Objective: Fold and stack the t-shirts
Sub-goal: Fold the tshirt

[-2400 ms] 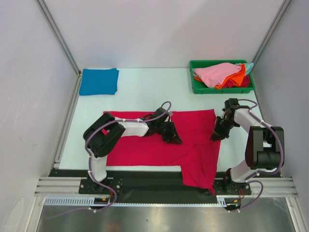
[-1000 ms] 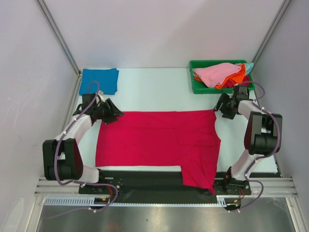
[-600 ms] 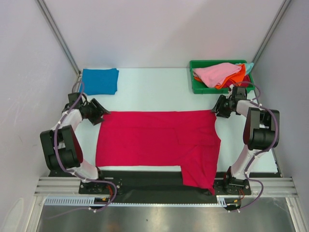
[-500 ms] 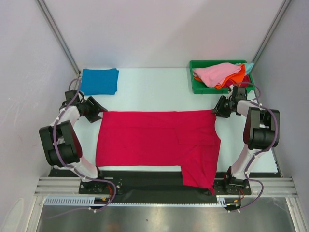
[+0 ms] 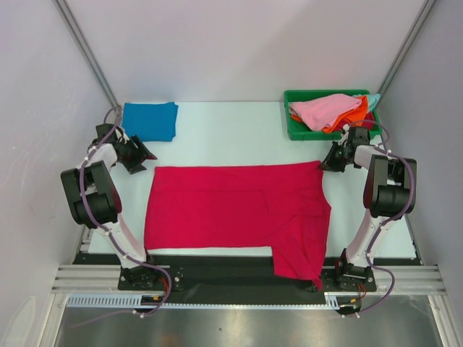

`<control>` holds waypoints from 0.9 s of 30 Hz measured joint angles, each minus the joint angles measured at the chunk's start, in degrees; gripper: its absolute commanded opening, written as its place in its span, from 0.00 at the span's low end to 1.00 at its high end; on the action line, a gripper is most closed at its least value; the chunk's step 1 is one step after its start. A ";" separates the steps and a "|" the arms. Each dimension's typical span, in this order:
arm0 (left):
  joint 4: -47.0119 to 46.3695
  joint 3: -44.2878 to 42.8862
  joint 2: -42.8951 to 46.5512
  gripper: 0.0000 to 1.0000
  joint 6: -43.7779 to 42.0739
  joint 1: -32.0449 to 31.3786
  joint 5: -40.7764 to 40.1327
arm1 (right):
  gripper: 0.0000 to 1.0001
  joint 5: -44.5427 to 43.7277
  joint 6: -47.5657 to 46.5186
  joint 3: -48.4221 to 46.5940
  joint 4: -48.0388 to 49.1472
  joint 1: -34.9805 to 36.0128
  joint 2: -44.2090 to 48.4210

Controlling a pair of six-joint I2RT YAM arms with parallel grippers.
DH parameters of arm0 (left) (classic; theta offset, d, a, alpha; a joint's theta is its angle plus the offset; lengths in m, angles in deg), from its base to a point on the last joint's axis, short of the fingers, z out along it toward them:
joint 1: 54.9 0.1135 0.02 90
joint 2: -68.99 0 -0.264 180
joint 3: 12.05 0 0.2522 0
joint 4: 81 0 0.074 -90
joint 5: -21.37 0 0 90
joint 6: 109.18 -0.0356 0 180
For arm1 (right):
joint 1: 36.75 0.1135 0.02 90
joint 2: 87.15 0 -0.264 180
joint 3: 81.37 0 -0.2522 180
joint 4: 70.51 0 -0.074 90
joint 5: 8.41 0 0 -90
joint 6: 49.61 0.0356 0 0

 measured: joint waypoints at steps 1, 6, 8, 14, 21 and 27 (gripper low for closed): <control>0.09 -0.33 -0.42 0.65 -0.85 0.00 -0.50 | 0.00 -0.09 -0.15 -0.42 -0.13 -0.04 -0.22; 1.40 -0.33 -0.87 0.62 -3.06 -0.26 -1.55 | 0.00 -0.02 -0.20 -0.83 -0.09 -0.15 -0.61; 1.38 -0.33 -1.77 0.61 -3.72 -0.55 -1.53 | 0.00 -0.02 -0.20 -0.83 -0.04 -0.15 -0.61; 1.29 -0.02 -4.81 0.50 -3.82 -2.14 -1.20 | 0.00 0.39 -0.17 -0.83 0.15 -0.17 -0.70; 0.00 0.11 -6.19 0.03 -3.30 -2.78 -0.92 | 0.00 1.55 0.85 -0.92 1.22 -0.44 -1.31; -0.04 -2.47 -8.22 0.00 -3.21 -2.78 -0.59 | 0.00 1.99 2.54 -0.90 3.48 -0.39 -1.88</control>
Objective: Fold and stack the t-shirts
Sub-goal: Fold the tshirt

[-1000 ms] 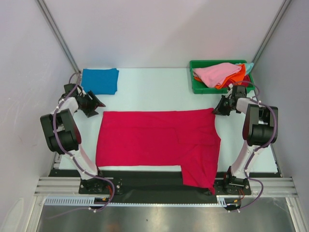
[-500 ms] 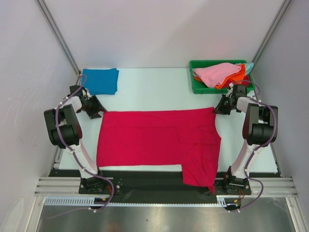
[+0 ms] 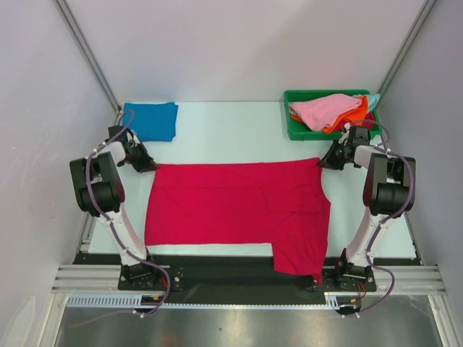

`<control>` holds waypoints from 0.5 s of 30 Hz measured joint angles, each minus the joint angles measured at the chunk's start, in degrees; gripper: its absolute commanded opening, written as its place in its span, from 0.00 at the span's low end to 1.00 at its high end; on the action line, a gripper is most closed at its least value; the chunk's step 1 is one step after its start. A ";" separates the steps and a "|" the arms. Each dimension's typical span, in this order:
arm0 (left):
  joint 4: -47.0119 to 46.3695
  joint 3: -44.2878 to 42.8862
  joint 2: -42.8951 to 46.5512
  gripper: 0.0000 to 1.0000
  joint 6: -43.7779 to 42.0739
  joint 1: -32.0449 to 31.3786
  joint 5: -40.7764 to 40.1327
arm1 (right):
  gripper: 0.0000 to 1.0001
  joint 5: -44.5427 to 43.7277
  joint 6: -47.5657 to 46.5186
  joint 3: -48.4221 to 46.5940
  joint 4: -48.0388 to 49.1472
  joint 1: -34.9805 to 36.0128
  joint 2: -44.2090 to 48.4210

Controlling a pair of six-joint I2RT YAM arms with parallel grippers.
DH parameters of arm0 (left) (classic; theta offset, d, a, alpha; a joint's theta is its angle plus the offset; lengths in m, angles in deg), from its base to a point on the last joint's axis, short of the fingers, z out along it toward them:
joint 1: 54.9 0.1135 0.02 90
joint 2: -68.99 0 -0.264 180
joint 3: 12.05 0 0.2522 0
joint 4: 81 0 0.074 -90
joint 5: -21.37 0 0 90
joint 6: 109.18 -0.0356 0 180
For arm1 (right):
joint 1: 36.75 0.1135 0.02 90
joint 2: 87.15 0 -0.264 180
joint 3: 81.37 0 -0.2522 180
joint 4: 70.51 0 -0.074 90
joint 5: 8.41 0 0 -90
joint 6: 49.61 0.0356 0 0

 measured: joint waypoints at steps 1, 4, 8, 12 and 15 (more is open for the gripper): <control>-0.13 -0.74 -0.50 0.00 0.02 0.00 -0.04 | 0.00 -0.17 0.20 -0.02 0.37 0.07 -0.07; -0.48 -3.13 -2.08 0.00 0.11 -0.07 -0.26 | 0.00 -0.37 0.55 -1.01 0.72 0.31 -0.87; -0.94 -7.04 -4.48 0.00 0.87 -0.11 -0.94 | 0.00 -0.26 1.22 -4.20 1.11 0.76 -3.34; -0.59 -9.64 -5.75 0.02 0.94 -0.26 -2.71 | 0.00 -0.44 1.49 -7.50 1.07 1.92 -5.62; 1.38 -11.21 -5.84 0.19 0.90 -0.37 -4.96 | 0.14 -1.70 1.46 -9.25 0.37 3.10 -6.45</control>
